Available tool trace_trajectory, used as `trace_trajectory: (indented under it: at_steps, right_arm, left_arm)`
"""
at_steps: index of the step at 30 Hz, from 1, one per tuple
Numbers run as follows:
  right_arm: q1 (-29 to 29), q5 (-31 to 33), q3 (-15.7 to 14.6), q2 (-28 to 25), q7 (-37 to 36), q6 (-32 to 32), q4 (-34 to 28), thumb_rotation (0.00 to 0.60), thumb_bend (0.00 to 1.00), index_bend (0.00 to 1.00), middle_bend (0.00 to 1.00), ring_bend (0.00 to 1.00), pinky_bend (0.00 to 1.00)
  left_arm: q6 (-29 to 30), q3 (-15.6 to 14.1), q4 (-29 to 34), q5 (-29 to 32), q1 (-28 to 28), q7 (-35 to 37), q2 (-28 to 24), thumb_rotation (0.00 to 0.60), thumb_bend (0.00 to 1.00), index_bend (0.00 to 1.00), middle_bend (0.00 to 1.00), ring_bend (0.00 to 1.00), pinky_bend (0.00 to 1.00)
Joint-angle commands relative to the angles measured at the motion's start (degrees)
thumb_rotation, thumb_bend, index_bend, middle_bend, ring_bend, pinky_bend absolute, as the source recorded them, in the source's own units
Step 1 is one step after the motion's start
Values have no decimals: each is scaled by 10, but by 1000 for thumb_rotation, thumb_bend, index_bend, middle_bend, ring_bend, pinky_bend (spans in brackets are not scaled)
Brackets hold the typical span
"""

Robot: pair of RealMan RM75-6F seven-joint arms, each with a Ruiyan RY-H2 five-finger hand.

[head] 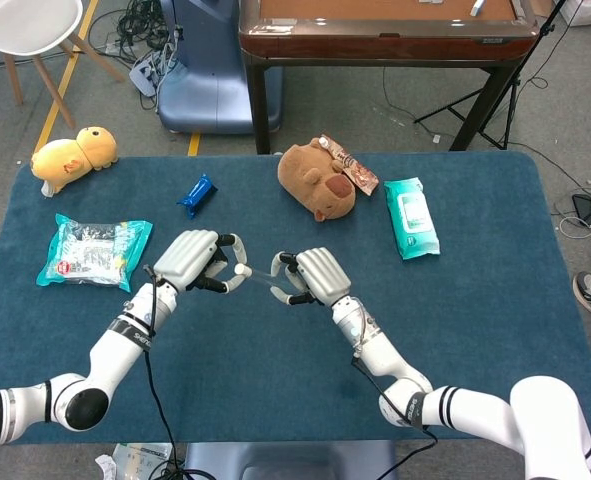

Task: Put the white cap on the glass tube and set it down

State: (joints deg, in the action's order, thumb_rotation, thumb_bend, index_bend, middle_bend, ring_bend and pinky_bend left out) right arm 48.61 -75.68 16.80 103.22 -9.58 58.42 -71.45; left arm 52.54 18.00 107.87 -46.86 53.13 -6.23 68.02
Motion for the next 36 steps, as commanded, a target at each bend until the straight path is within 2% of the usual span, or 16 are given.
trace_trajectory:
  at_steps: [1, 19, 30, 36]
  right_arm:
    - [0, 0, 1, 3, -1, 3, 2, 600, 570, 624, 898, 966, 958]
    - [-1, 6, 6, 7, 2, 4, -5, 600, 570, 633, 899, 966, 958]
    - [-2, 22, 12, 0, 11, -6, -16, 600, 570, 633, 899, 966, 958]
    - [-3, 29, 6, -21, 27, -22, -29, 600, 570, 633, 900, 966, 958]
  left_arm:
    - [1, -1, 0, 0, 0, 0, 1, 600, 311, 551, 1000, 1000, 1000]
    - [2, -1, 2, -3, -5, 13, 3, 600, 311, 546, 1000, 1000, 1000]
    - [-13, -5, -1, -19, -10, 28, -3, 600, 309, 379, 1000, 1000, 1000]
    - [-18, -7, 0, -28, -14, 32, -17, 600, 307, 225, 1000, 1000, 1000]
